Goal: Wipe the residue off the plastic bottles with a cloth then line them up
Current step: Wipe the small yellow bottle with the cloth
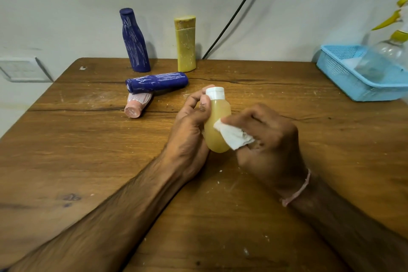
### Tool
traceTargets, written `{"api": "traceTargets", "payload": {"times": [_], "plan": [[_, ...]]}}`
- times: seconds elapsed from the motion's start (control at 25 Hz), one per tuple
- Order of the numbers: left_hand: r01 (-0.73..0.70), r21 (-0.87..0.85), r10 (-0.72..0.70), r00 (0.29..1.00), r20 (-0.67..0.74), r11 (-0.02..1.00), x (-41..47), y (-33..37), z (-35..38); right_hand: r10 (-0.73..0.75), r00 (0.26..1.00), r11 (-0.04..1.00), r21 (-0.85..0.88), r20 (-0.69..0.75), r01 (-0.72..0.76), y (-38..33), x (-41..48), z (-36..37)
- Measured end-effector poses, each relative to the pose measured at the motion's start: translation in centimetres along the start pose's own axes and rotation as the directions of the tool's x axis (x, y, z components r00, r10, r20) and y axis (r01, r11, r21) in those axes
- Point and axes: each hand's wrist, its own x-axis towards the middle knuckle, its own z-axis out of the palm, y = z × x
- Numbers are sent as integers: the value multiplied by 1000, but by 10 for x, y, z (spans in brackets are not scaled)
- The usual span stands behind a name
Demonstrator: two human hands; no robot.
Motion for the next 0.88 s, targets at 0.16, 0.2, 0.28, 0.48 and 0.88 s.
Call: {"api": "traceTargets", "payload": {"times": [0.16,0.2,0.28,0.48,0.88], "plan": [[-47,44,47,999,5,998,4,4,-7,-46,996,992,-110,76,54,-1,1,-4],[-64,60,64,998,-6,996,4,5,-5,4,999,991,-134,43,2,5,5,-3],[-59,73,62,997,-38,996,4,4,-4,95,995,984,-151,15,-92,13,6,-7],[73,-78,-76,997,-33,994,5,8,-5,130,991,991,-10,37,-130,12,-4,-11],[193,-203,-188,981,43,960,5,7,-3,315,949,937,156,8,-313,-5,-3,6]]}}
